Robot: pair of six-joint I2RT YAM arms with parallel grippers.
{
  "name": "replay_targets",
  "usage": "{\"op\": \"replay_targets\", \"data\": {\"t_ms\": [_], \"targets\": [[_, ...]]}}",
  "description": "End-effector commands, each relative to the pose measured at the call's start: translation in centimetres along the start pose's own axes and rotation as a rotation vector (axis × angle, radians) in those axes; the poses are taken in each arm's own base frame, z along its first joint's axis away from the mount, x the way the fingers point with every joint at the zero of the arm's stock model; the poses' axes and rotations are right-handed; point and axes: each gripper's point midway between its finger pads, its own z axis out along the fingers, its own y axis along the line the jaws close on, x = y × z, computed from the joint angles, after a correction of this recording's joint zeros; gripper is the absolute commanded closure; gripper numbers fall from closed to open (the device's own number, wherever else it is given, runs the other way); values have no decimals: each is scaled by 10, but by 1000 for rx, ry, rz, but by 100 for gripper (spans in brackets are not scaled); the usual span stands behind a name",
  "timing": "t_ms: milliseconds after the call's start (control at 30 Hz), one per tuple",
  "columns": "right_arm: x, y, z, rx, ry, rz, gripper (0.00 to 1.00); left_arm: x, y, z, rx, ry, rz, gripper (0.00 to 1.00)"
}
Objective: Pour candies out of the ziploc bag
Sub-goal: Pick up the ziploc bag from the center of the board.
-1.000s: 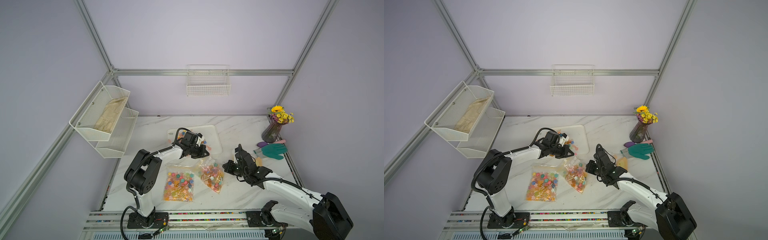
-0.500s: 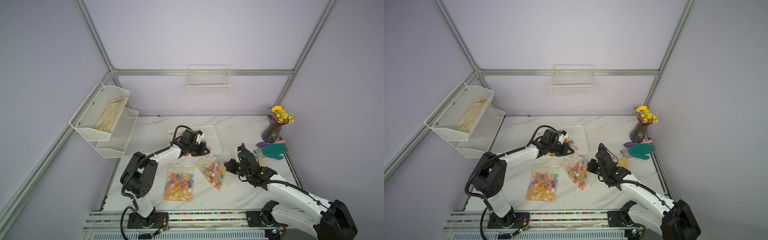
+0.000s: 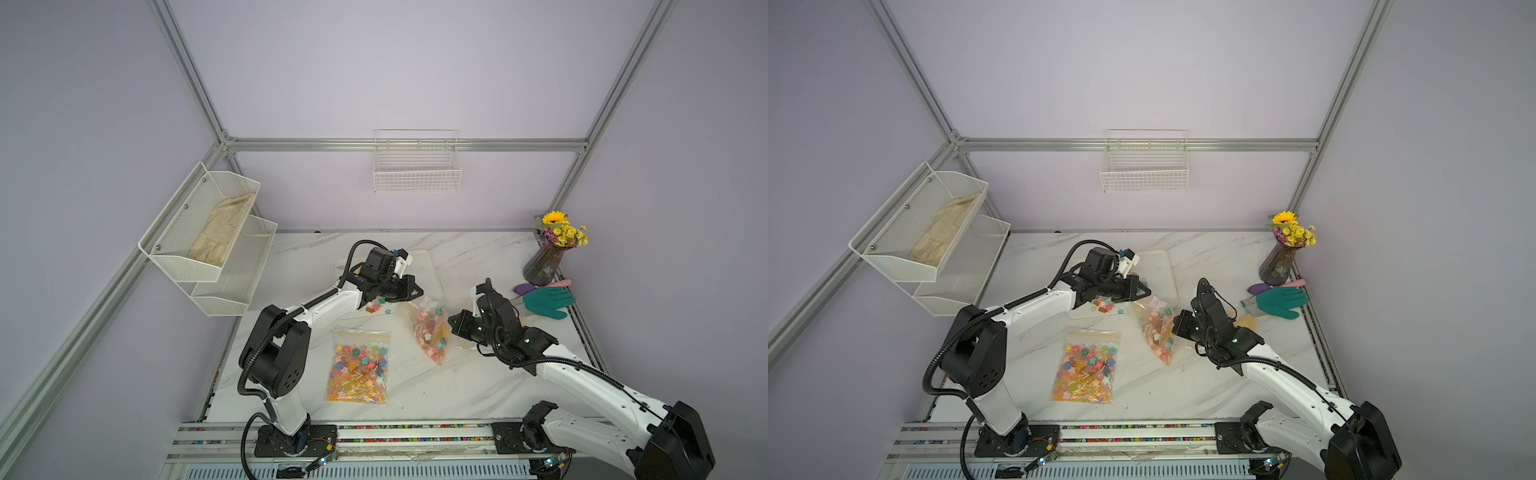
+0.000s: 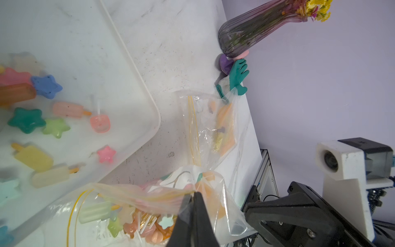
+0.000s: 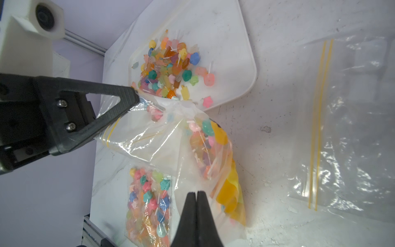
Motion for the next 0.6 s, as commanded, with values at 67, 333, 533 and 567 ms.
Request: {"op": "replay_targets", "data": {"t_ms": [67,333,533,567], "targets": [[-30,25,-5,-26,-77,-12,100,-50,-41,-13,78,-104,118,100],[-59,42,1,1,-135,-32,100,-76,-32,-9,66,-135,115,100],[-80,42,10,53,-176,-23,100,-98,-15,-13,50,-175,94,100],[-82,42,11,58,-179,-23,100,-101,-13,-13,50,-179,93,100]]}}
